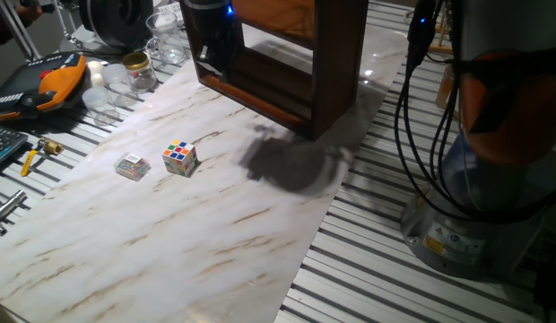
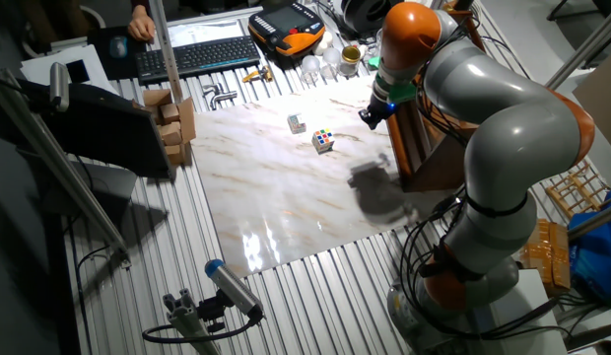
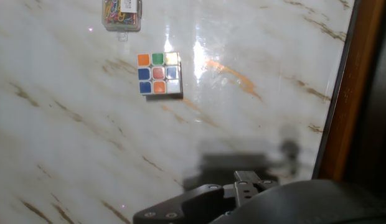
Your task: Put the object on the shelf
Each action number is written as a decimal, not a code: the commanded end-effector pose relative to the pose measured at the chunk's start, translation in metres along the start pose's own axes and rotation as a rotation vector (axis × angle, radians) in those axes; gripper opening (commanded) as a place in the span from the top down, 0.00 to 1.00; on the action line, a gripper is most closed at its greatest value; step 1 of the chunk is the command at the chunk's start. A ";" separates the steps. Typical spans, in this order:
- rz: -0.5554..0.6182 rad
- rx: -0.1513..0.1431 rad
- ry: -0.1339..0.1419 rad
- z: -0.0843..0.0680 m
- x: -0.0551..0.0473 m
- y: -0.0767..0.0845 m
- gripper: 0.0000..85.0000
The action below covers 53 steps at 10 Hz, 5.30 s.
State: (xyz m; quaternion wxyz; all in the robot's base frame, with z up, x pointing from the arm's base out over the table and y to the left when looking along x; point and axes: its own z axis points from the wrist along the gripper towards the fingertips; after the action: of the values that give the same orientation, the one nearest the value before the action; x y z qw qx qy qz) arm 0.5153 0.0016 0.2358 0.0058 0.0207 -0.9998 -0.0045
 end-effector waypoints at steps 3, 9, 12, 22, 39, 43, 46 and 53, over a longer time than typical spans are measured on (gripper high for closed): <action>0.019 -0.005 -0.008 0.002 -0.001 0.000 1.00; 0.027 -0.013 -0.042 0.034 -0.007 0.012 1.00; 0.029 -0.007 -0.040 0.039 -0.011 0.020 1.00; 0.033 -0.011 -0.054 0.053 -0.034 0.053 1.00; 0.055 -0.001 -0.064 0.078 -0.053 0.072 1.00; 0.021 -0.013 -0.049 0.078 -0.053 0.072 1.00; -0.007 0.001 -0.064 0.078 -0.053 0.072 1.00; -0.037 -0.006 -0.056 0.077 -0.055 0.077 1.00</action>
State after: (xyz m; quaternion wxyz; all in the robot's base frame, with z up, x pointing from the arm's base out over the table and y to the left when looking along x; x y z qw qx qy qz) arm 0.5668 0.0829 0.1595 -0.0227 0.0392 -0.9990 -0.0045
